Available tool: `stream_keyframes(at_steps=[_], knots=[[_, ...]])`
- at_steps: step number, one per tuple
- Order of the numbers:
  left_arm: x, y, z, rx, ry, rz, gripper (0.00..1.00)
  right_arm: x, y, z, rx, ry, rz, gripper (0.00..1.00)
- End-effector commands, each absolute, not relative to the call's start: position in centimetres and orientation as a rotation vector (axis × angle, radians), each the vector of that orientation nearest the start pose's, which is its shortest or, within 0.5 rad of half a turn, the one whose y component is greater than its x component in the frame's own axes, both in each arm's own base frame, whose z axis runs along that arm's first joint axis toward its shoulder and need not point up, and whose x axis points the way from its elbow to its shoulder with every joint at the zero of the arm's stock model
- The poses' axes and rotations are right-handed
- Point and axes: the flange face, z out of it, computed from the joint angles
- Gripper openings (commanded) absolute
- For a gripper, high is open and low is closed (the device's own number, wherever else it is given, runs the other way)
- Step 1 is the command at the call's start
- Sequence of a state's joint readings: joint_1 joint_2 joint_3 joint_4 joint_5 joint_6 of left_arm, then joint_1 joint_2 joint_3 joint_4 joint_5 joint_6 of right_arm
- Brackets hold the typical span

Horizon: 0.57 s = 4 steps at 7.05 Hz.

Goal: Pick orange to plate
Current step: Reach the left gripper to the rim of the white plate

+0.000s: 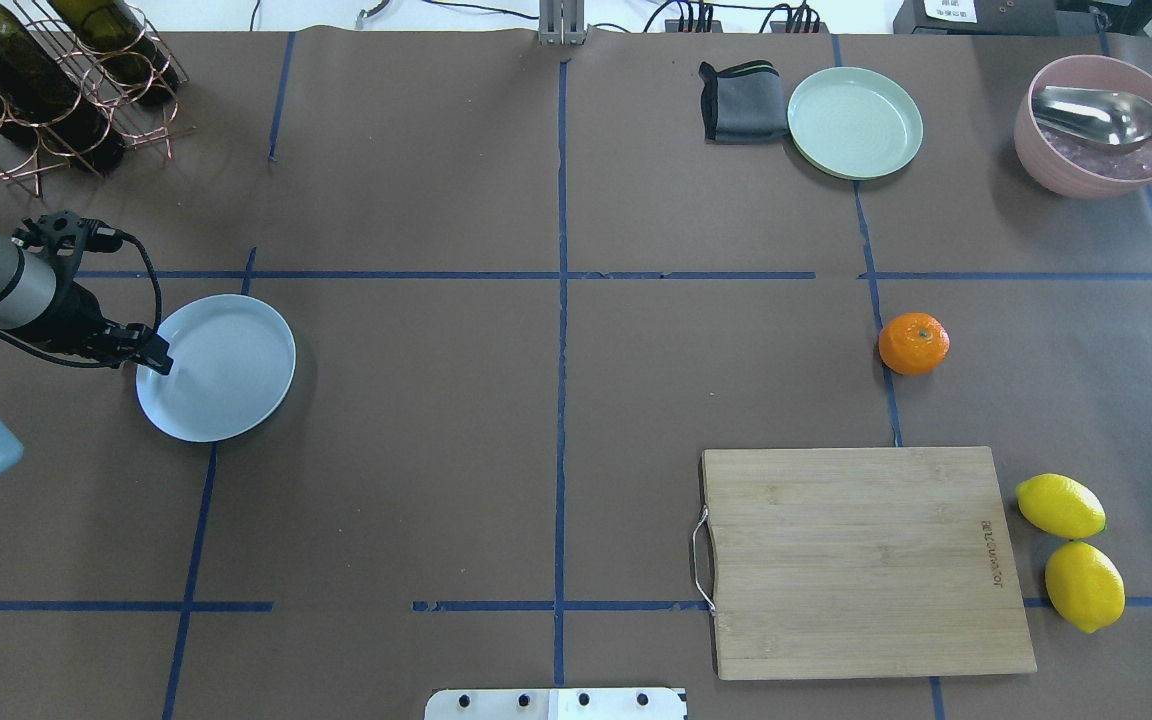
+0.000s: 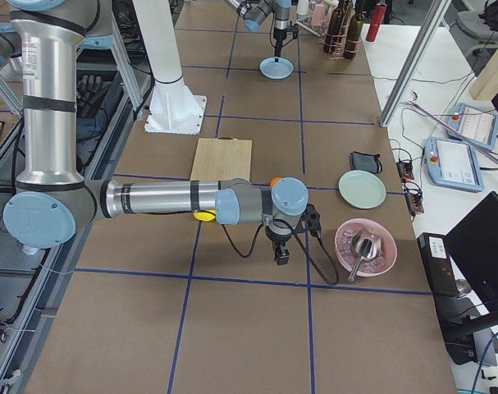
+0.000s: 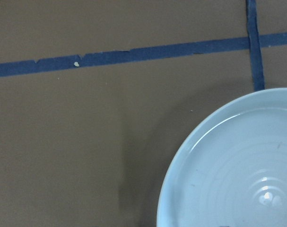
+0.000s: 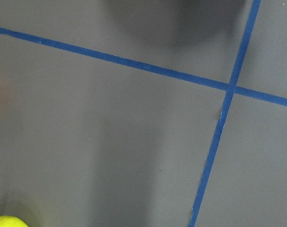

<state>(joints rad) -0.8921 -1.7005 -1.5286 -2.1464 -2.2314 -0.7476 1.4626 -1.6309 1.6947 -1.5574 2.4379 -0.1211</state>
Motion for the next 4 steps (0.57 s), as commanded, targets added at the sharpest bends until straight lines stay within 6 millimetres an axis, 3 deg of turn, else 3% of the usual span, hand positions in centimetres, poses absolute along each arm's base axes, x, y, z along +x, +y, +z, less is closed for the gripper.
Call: stream_keyframes(at_steps=[1,2,3,4], knots=[[30.6,-49.3,54.9,0.075,0.901,0.167,0.0,0.5,-47.5,61.9,0.077,-0.871,-0.25,1.0],[30.6,-49.3,53.8,0.085,0.916,0.174,0.0,0.5,-47.6,61.8,0.077,-0.87,-0.25,1.0],[30.8,-49.5,50.6,0.12,0.955,0.181,0.0,0.5,-47.7,61.7,0.085,-0.87,-0.254,1.0],[31.6,-50.4,45.2,0.156,1.017,0.144,0.0,0.5,-47.3,61.9,0.098,-0.87,-0.26,1.0]])
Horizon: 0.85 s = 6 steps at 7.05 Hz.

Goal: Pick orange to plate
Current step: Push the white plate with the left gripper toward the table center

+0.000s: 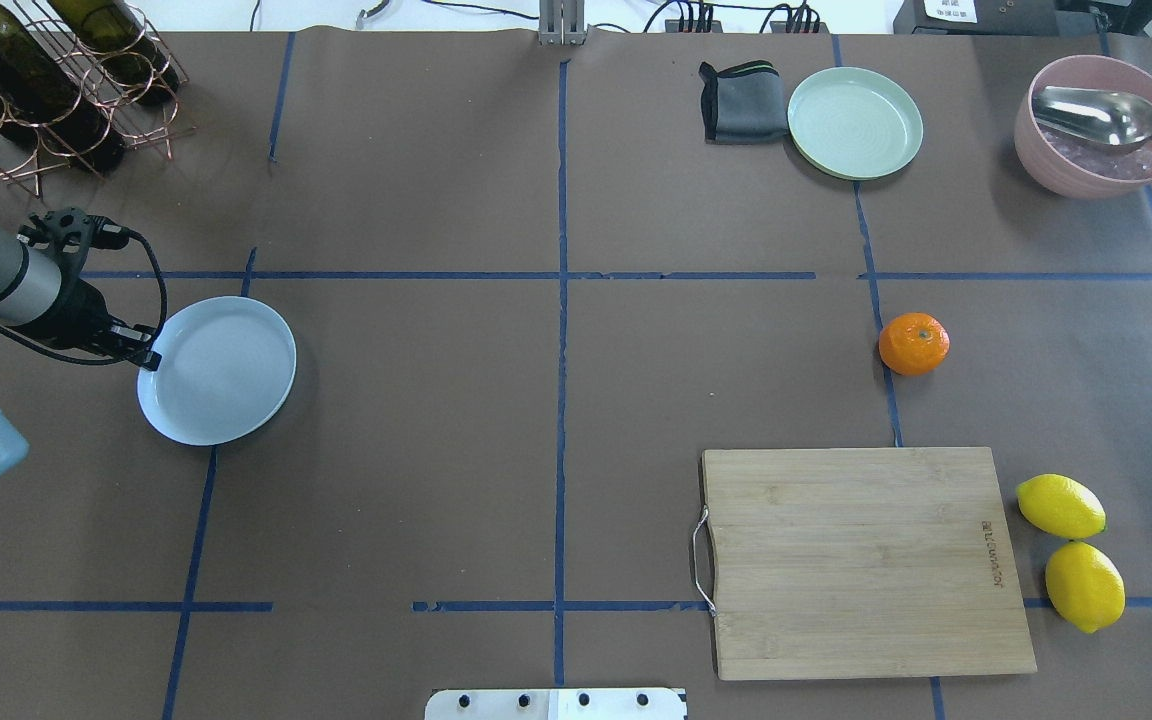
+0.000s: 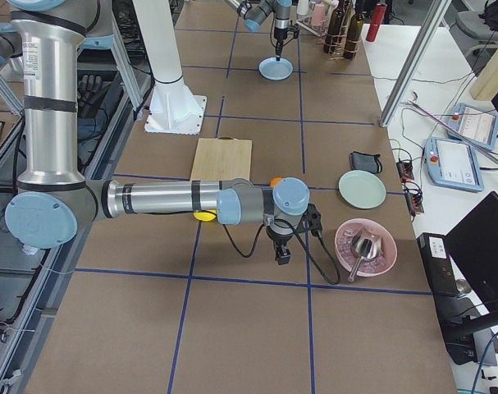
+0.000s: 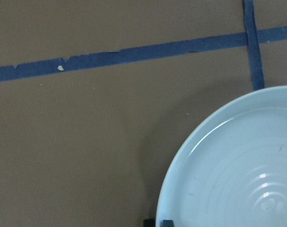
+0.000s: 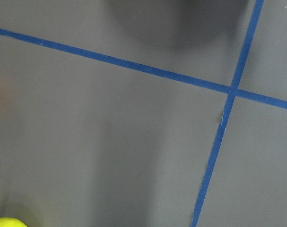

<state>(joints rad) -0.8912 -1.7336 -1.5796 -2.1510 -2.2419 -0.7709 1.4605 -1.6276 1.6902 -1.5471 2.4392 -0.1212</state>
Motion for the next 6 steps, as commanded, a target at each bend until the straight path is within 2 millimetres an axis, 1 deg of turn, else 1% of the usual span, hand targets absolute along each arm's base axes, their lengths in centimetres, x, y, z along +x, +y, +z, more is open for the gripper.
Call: stream_keyframes(at_steps=[1,2,3,4,5,6], knots=[[33.2,-52.1,39.5,0.136,1.091,0.05,0.0,0.5,-47.4,61.9,0.103,-0.869,-0.262,1.0],[38.1,-51.5,34.1,0.083,1.155,0.021,0.0,0.5,-47.5,61.6,0.124,-0.877,-0.274,1.0],[45.0,-47.5,30.3,-0.01,1.195,0.044,0.0,0.3,-47.4,61.4,0.142,-0.886,-0.285,1.0],[48.2,-47.9,27.8,-0.027,1.2,0.013,0.0,0.0,-47.4,61.4,0.146,-0.889,-0.292,1.0],[51.7,-46.5,27.6,-0.012,1.179,0.009,0.0,-0.2,-47.3,61.4,0.146,-0.888,-0.299,1.0],[52.9,-45.7,27.7,0.02,1.172,0.0,0.0,-0.6,-47.3,61.3,0.142,-0.888,-0.305,1.0]])
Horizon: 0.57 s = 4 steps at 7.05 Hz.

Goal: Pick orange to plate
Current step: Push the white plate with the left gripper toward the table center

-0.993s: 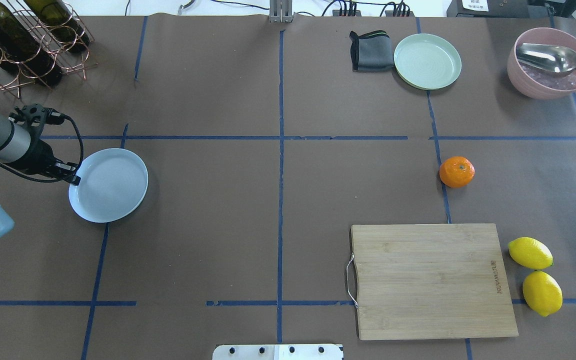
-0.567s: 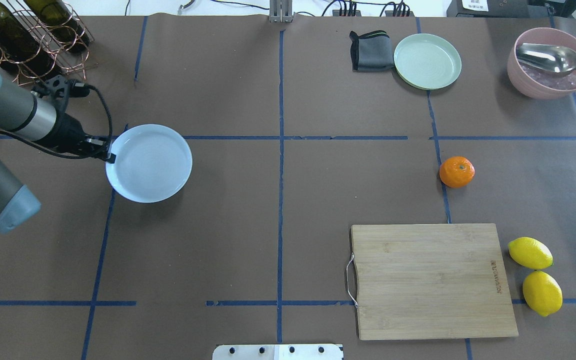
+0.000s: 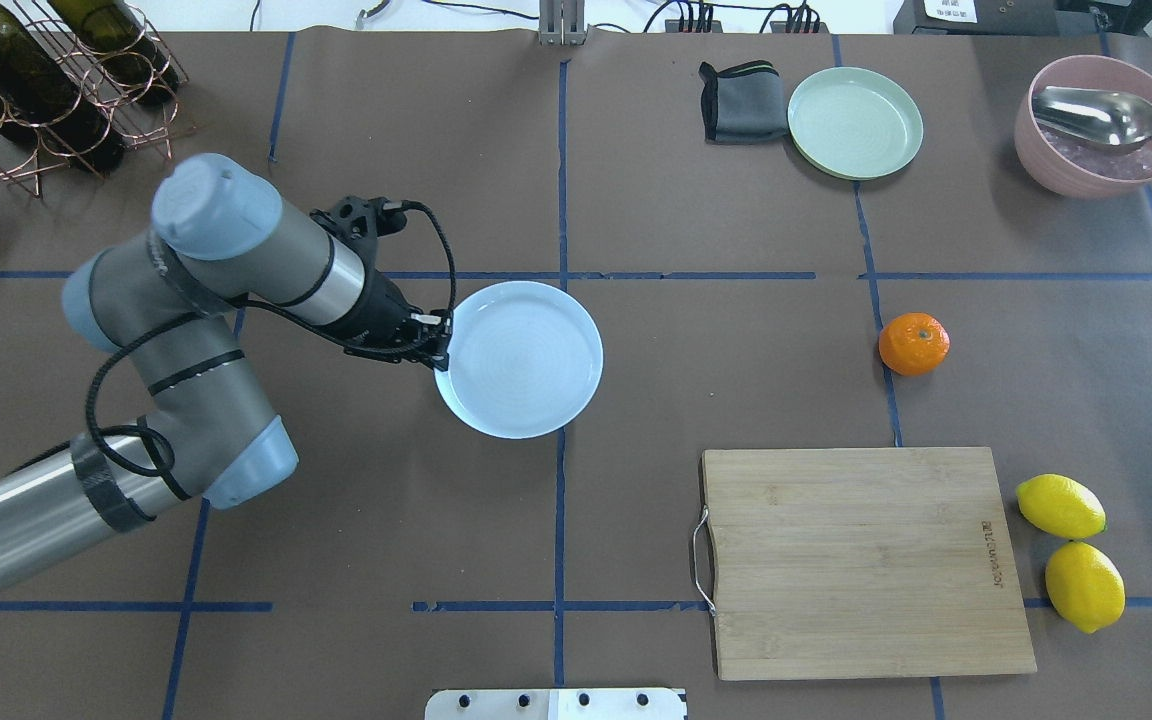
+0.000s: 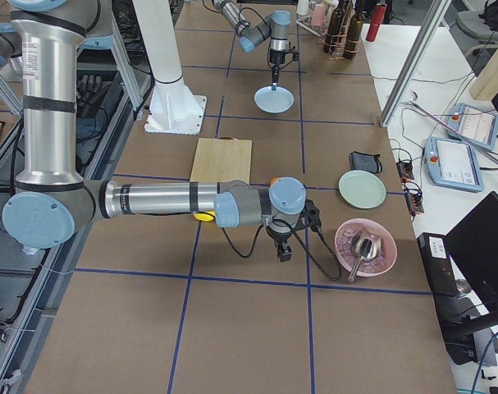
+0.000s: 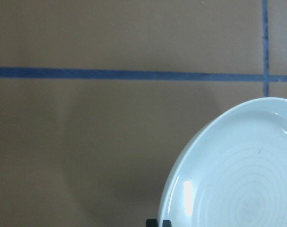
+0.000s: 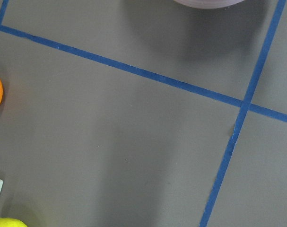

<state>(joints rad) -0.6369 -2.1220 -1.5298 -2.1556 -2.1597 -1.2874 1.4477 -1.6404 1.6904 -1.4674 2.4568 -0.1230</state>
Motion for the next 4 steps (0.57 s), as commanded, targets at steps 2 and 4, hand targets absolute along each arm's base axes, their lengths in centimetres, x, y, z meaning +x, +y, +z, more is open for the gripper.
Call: stream_keyframes(at_steps=[2,4], knots=[[55.5,-45.1,29.2,0.013,1.191,0.013,0.0,-1.2,-47.3,61.3,0.138,-0.887,-0.317,1.0],[55.8,-44.8,29.2,0.006,1.191,0.013,0.0,-2.7,-47.5,61.0,0.132,-0.89,-0.349,1.0]])
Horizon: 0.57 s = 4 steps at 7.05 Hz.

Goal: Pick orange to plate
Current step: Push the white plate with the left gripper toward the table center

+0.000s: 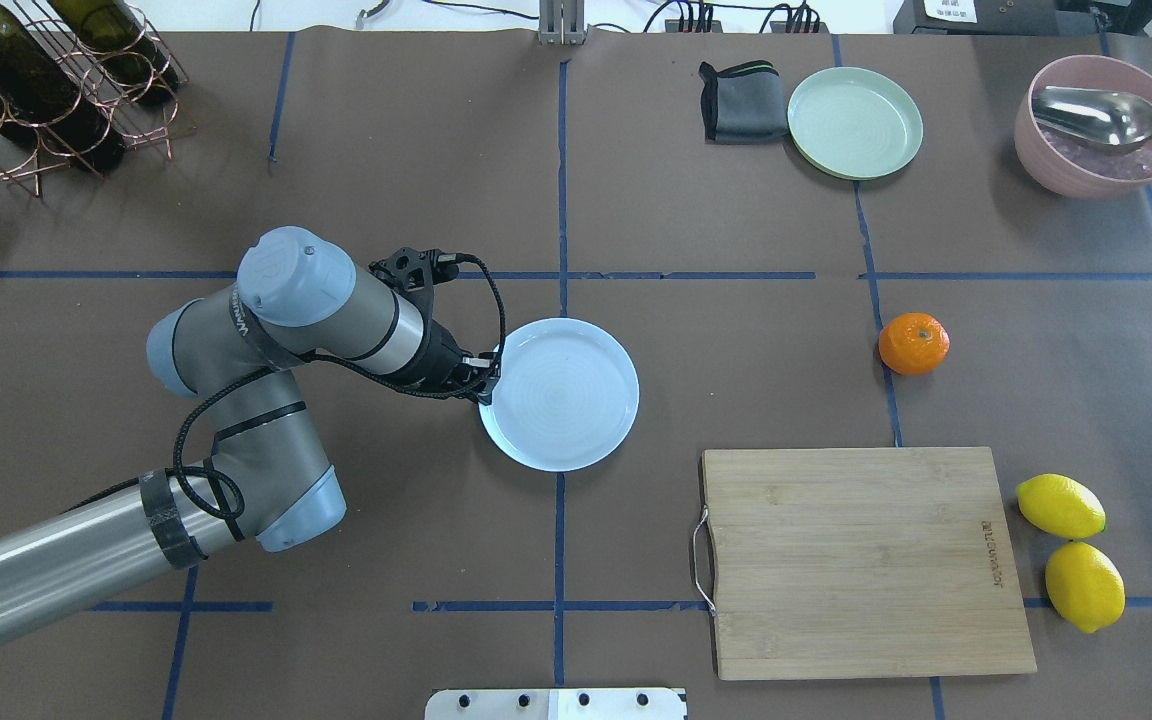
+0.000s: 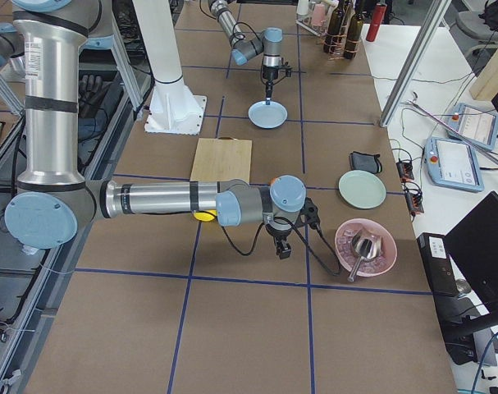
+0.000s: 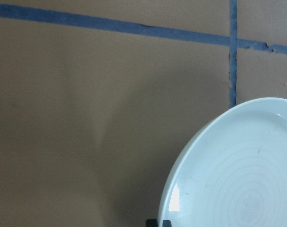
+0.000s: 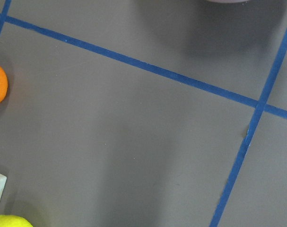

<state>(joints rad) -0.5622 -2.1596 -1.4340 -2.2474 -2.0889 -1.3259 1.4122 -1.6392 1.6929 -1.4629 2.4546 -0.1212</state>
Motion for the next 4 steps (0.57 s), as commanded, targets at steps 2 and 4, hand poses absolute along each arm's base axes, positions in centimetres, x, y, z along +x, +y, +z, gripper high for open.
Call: stream_keyframes(at_steps=[2,4], knots=[[55.8,-44.8,28.4,0.021,1.217,0.024,0.21,-4.9,-47.8,60.3,0.129,-0.892,-0.397,1.0],[54.7,-45.0,27.7,0.068,1.283,0.04,0.76,-8.9,-48.2,58.3,0.144,-0.912,-0.368,1.0]])
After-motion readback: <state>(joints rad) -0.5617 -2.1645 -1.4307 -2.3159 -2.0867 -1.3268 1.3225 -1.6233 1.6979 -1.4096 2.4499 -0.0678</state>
